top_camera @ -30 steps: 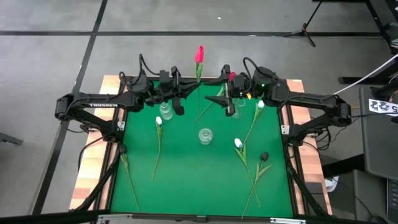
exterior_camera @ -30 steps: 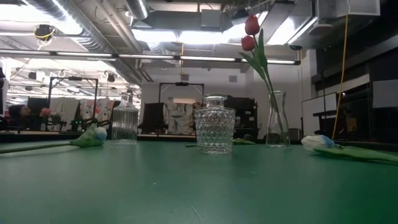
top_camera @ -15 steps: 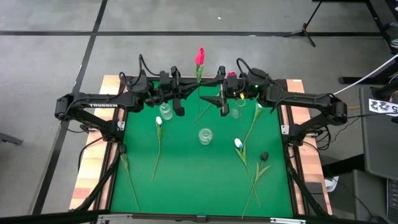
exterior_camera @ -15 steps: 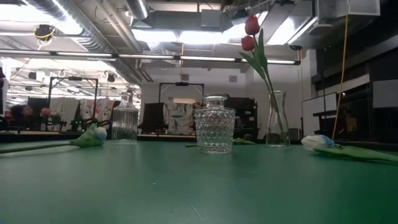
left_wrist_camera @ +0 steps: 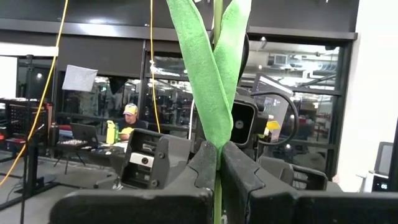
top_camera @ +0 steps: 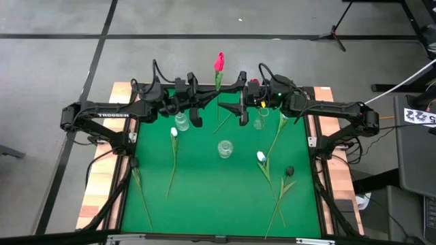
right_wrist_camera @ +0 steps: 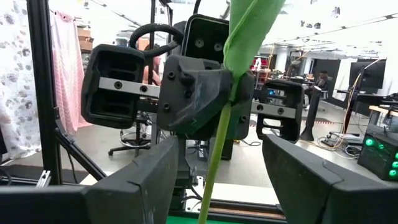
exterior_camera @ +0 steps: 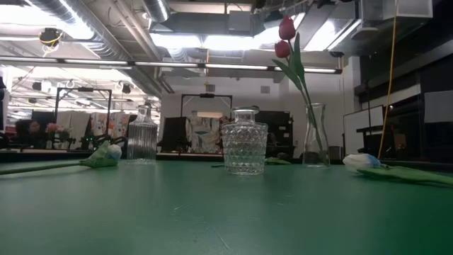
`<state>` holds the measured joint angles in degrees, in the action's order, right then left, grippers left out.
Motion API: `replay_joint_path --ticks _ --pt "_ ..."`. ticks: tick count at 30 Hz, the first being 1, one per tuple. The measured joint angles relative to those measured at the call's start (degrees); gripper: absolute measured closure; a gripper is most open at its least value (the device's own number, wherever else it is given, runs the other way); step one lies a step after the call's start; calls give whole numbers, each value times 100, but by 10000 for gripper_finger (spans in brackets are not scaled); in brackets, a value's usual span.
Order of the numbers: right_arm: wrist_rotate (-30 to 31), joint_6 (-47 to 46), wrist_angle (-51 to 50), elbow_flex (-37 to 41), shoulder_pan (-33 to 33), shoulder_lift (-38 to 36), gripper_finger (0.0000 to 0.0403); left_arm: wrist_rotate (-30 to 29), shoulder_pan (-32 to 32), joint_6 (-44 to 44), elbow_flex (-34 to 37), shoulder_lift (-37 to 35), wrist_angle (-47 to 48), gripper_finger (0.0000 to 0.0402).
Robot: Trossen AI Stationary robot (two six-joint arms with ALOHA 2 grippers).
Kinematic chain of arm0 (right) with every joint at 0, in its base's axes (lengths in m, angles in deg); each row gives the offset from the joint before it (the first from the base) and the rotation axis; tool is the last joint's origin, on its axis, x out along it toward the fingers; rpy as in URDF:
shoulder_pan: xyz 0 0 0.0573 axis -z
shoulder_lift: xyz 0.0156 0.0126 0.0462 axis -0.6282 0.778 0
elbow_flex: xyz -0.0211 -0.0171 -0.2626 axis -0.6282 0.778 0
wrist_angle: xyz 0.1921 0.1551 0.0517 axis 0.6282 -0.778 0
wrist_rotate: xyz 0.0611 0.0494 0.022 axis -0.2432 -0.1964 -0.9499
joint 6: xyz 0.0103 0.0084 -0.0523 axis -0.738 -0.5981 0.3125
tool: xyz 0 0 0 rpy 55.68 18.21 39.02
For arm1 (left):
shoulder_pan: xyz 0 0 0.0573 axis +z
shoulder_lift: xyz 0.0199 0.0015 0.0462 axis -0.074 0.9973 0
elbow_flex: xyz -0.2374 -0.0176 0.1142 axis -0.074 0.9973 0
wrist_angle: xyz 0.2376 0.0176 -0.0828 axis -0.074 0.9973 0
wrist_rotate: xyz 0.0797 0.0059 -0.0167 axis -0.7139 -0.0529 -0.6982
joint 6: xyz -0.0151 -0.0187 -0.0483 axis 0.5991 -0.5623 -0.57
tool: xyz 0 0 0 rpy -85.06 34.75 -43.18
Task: Sort flowers into vase by color
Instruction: Put the red tulip into the right transparent vase
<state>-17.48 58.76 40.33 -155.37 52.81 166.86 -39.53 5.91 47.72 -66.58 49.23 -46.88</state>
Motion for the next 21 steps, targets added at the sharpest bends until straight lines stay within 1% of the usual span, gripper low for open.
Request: replay_joint_path --ticks 4,8,16,18,21 --pt "2 -2 -8 0 0 0 169 13 0 -16 5 91 -153 398" --pt "4 -2 -11 0 0 0 169 146 -4 -105 8 281 -239 398" --pt "2 -52 -123 0 -5 0 171 161 9 -15 8 230 -296 398" --pt "2 -50 -238 0 -5 0 181 161 9 -33 8 219 -297 398" --pt "-31 -10 -327 2 -5 0 214 161 -4 -35 8 219 -234 398"
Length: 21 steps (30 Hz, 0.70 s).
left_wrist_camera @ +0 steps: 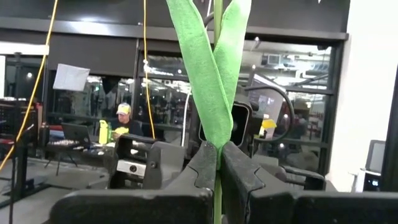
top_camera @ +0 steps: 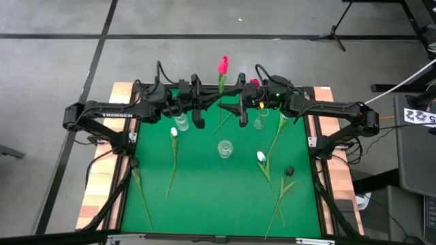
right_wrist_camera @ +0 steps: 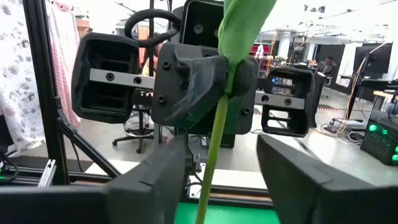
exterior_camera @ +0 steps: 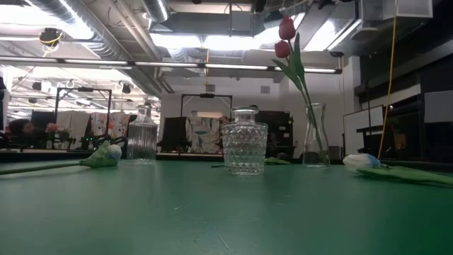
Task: Sort flowers into vase by color
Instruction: Put the red tulip into the right transparent vase
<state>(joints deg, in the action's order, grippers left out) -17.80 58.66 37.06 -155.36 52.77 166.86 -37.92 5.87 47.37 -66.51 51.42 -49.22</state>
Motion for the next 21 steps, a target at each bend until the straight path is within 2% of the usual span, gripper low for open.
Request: replay_joint_path --ticks 11,13,16,21 --pt "-170 224 -3 0 4 0 385 30 0 28 0 17 27 398" --pt "-274 316 -26 2 4 -2 393 24 -7 70 0 17 81 398" --pt "-270 325 -76 9 4 -1 383 8 -4 163 0 17 172 391" --pt "-265 338 -164 17 9 -8 396 39 18 150 -13 8 667 336"
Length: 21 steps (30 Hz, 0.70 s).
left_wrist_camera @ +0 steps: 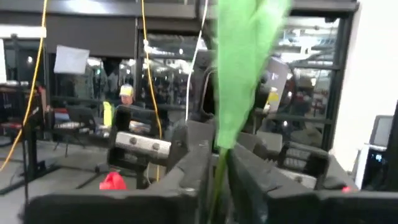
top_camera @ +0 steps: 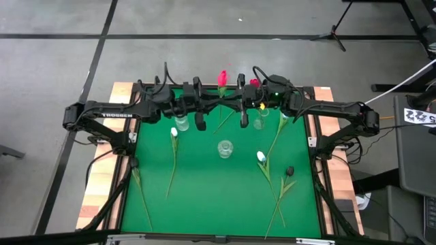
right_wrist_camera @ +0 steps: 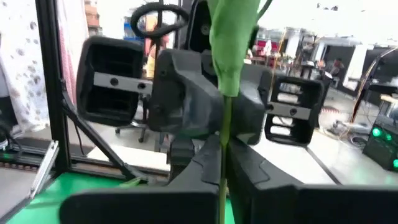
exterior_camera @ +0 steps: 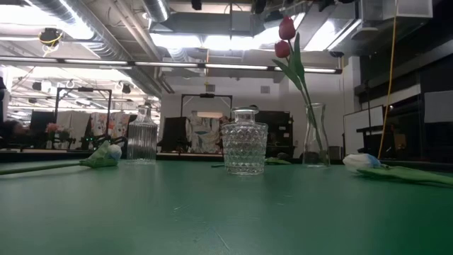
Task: Sort flowers into vase by color
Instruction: Put the red tulip into the right transparent vase
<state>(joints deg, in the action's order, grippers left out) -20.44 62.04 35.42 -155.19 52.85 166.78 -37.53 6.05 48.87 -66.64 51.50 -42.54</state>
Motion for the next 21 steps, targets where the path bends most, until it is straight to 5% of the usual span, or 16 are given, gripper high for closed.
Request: replay_joint_path --ticks 11,21 --pt "-14 -7 186 -10 -6 -65 393 401 32 50 17 -274 702 190" --pt "-12 264 117 -18 -4 -822 395 -568 198 128 15 -1102 2051 147"
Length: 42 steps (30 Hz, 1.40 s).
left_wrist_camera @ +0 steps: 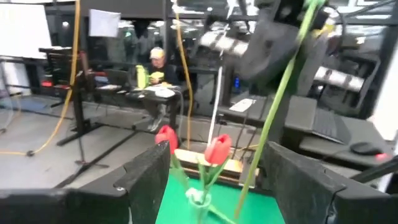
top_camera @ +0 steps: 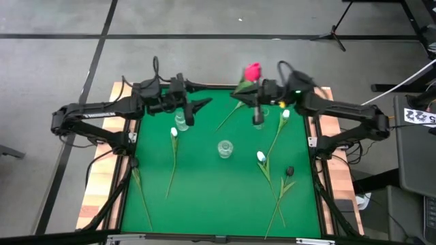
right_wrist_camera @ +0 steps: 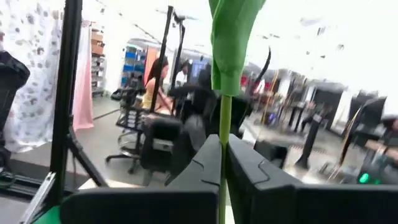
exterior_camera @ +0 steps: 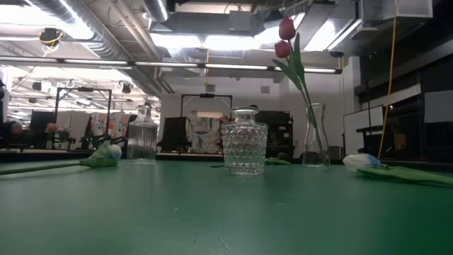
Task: Sort flowers into vase by color
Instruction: Put the red tulip into the right transparent vase
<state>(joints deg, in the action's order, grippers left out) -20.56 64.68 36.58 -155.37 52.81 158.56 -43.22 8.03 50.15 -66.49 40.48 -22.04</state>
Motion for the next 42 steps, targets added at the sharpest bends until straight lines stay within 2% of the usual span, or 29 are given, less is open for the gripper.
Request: replay_joint_path --ticks 4,11,14,17,21,28,35,38,42 --pt "196 423 -725 0 -1 -754 390 -98 28 -20 0 -253 354 150" --pt "1886 1230 -2908 -4 -1 -2251 394 -96 26 -27 0 -329 435 150" --pt "2354 1248 -3439 -4 0 -2612 381 -95 26 -5 0 -282 449 150" --pt "2507 1245 -3631 193 0 -2776 378 -95 26 2 0 -281 445 150" --pt "2561 1077 -3335 933 0 -2862 388 -111 31 77 0 -284 445 150" --pt "2607 504 -1282 2696 4 -3112 390 -118 29 24 0 -284 487 150" --pt "3173 289 -1036 3564 6 -3803 387 -122 30 -148 -2 -284 826 150" --pt "3449 283 -821 3846 7 -3950 390 -124 32 -148 -2 -284 882 151" --pt "3521 144 -464 4242 10 -3982 387 -124 49 -147 -2 -286 872 151"
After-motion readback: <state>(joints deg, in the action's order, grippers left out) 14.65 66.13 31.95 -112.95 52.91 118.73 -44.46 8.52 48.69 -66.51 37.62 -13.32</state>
